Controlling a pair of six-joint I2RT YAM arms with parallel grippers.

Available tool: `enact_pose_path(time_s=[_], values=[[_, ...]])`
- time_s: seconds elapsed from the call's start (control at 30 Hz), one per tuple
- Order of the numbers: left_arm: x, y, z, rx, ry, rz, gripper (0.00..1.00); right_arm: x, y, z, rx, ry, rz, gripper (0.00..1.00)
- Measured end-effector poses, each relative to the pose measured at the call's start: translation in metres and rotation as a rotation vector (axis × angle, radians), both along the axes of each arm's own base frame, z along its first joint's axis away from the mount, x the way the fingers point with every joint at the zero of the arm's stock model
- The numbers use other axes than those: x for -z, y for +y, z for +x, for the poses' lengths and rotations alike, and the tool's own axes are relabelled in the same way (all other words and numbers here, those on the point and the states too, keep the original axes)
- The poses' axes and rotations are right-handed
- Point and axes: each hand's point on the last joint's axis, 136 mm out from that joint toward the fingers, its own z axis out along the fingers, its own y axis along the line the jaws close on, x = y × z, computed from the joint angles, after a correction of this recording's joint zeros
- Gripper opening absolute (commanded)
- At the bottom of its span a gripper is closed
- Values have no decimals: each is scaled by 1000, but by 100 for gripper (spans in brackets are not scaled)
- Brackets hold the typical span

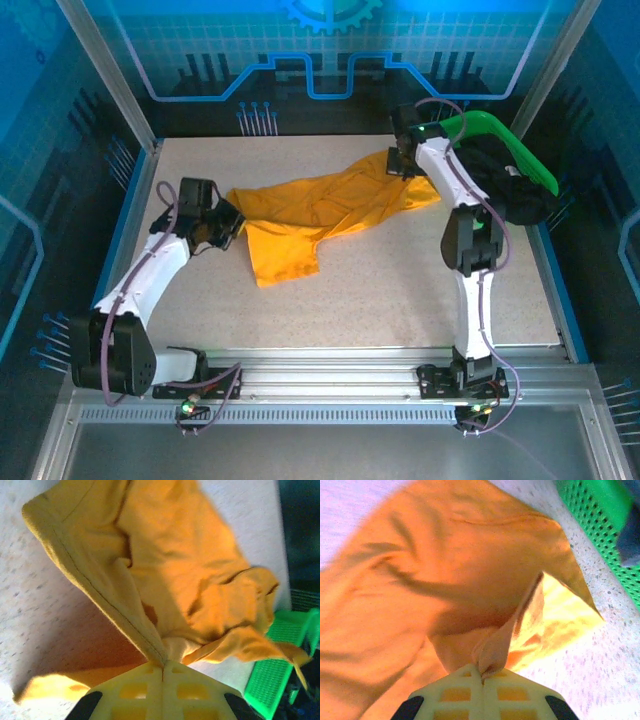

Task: Fold and stack the t-shirts

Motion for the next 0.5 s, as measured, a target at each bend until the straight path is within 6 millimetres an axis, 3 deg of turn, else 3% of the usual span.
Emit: enact_pose_path(time_s=[0.1,0.23,0.37,0.5], values=[[-45,12,10,-56,-107,32,0,-74,14,-29,-15,-139,68,0],[-126,31,7,-147,-296,77,0,-157,0,-71,21,-312,144,0],[-216,52,-18,-239,-511,127,0,-206,-18,-112,56,-443,199,0],[-299,73,-69,-333,-720,179,0,-239,-39,-155,95,-554,253,0]])
